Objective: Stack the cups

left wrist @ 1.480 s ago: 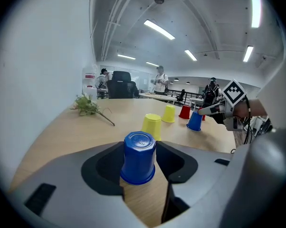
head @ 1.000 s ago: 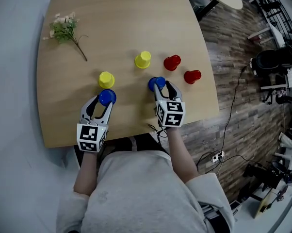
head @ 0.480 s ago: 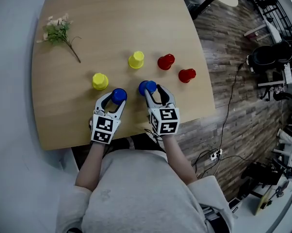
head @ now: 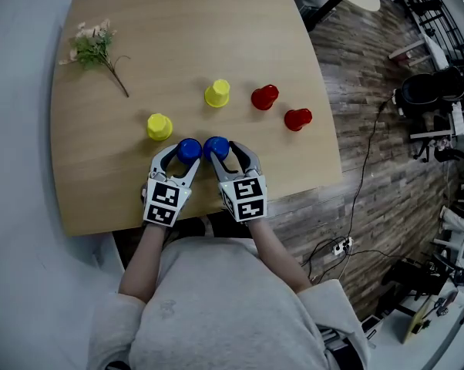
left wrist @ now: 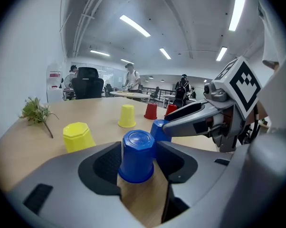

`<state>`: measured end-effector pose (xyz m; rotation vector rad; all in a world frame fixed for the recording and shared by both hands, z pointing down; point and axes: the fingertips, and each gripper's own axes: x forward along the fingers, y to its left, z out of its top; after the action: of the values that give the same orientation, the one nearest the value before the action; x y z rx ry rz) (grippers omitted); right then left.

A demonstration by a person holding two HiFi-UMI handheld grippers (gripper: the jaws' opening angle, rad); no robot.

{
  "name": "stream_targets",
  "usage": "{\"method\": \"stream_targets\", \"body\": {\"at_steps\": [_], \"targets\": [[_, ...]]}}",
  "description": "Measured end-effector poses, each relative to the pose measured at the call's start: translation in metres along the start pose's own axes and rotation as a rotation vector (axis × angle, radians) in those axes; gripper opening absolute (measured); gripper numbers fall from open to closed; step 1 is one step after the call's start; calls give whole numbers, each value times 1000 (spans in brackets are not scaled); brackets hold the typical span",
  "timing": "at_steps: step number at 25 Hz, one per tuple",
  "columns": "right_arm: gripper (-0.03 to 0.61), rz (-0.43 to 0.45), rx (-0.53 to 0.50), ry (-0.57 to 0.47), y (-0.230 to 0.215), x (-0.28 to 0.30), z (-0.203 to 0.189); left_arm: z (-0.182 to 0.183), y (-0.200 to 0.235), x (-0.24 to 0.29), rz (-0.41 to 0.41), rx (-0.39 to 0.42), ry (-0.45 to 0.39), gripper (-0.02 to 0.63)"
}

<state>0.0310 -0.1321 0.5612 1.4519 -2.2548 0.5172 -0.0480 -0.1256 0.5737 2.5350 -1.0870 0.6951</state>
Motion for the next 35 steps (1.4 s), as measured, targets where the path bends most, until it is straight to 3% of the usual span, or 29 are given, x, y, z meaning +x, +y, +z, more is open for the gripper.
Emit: {"method": "stream_targets", "body": {"at_steps": [5,10,14,21,23,28,35], "targets": [[215,10,-10,4,5,2,-2,6,2,-10,-9,-30,-46,237],[231,34,22,-52,4,-8,11,35,37,-47,110,-42,-235,241],[231,26,44,-95,-2,-21,22,24,88,-40,235,-71,-165,241],[230,16,46,-116,-8,-34,29,3,115,-8,273,-55,-37,240],[217,13,50,-115,-11,-35,27,3,116,-11,283,-61,-41,198],[196,4,67,-127,-17,-38,28,8,104,-36,294,-37,-77,196],[196,21,64,-149,-13,-36,37,-22,74,-54,278,-57,-36,196]]}}
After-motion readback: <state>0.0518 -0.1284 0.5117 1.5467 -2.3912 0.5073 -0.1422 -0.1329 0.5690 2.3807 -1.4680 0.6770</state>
